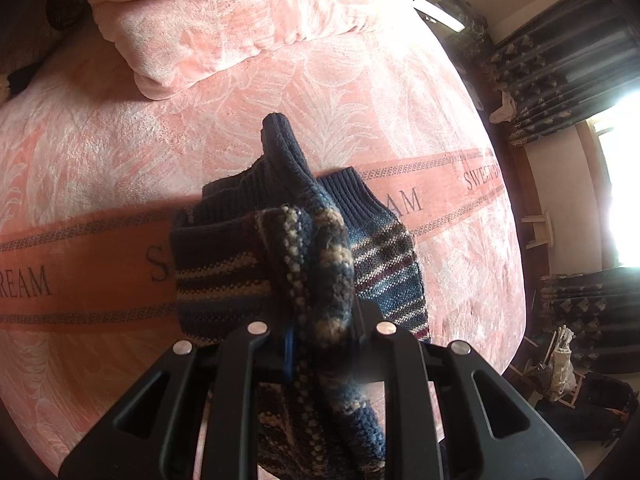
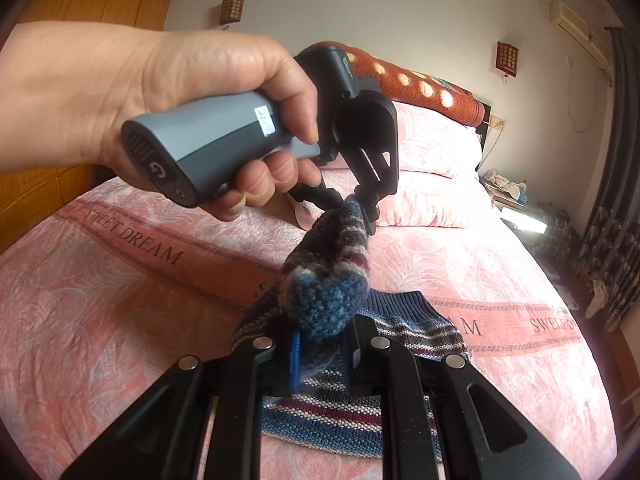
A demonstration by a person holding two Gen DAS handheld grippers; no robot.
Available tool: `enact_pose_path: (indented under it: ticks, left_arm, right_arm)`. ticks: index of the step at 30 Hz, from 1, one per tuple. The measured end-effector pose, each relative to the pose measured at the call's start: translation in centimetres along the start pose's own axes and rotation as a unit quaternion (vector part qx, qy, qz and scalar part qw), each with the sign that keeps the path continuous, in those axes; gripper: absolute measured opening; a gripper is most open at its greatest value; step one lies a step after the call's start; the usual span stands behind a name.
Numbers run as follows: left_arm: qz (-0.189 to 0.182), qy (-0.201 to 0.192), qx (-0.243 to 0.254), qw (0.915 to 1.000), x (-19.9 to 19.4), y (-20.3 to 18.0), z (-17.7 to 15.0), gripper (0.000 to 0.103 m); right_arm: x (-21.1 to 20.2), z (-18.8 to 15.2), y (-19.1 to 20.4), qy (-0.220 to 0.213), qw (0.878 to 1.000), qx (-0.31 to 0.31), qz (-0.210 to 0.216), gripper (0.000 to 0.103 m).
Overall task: Fold small clothes
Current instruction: 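Lift and fold the held sweater edge over onto the rest with both tools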
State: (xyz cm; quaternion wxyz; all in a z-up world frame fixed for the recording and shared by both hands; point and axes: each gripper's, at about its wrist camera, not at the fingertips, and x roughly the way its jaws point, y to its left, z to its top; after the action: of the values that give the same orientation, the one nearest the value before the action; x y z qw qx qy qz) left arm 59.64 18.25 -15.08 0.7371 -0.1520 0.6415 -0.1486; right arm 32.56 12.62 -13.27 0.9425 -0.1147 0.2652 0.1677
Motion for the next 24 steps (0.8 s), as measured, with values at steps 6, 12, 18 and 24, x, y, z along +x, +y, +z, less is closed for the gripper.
enact_pose_path:
  ticks: [6, 12, 18, 24]
  left_arm:
    - [0.001, 0.007, 0.006, 1.0000, 2.4, -2.4, 0.4, 0.017]
    - [0.005, 0.013, 0.013, 0.9998, 4.4, -4.5, 0.5, 0.017]
    - [0.011, 0.019, 0.022, 0.9995, 6.6, -6.7, 0.5, 0.017]
    - [0.023, 0.028, 0.037, 0.9986, 9.2, -8.8, 0.1, 0.017]
  right_arm:
    - [0.2, -1.0, -2.6, 0.010, 1.000, 0.023, -0.010, 0.014]
    - [0.2, -2.4, -4.9, 0.020, 0.999, 0.046, -0.016, 0.014]
    - [0.3, -4.0, -7.1, 0.031, 0.997, 0.071, -0.023, 0.014]
    - [0.4, -5.8, -9.4, 0.045, 0.994, 0.098, -0.026, 0.014]
